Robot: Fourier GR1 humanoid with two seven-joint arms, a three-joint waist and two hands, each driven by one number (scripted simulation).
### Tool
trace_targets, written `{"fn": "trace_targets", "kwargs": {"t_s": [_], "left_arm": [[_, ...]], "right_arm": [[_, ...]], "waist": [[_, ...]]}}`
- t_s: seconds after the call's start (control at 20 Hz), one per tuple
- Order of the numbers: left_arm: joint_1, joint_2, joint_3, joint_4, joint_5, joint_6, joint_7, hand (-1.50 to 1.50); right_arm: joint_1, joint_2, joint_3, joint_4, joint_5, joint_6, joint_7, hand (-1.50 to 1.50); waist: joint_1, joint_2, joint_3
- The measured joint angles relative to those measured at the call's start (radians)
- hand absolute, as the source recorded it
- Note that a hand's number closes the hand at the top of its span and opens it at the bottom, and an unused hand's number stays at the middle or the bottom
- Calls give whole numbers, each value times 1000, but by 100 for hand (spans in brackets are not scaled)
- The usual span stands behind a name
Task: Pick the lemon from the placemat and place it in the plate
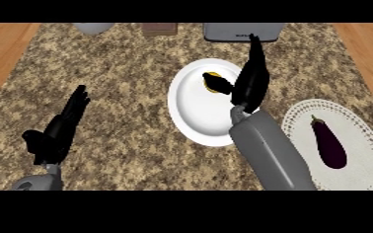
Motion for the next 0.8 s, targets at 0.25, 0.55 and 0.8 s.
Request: {"fn": "trace_targets", "kwargs": {"t_s": [0.25,0.55,0.8], "left_arm": [[6,-15,-5,-4,-6,10,2,0],[7,-4,14,6,3,1,-5,0],[6,-5,11,5,-6,0,2,0]], "right_arm": [[154,-16,-15,-174,-161,-99,-142,-150],[455,-136,22,-455,-410,-131,-361,-150],[644,-242,-1,-562,-656,-66,-624,-150]], "waist": [[-12,-2,1],[-22,-4,1],[-19,-3,1]]}}
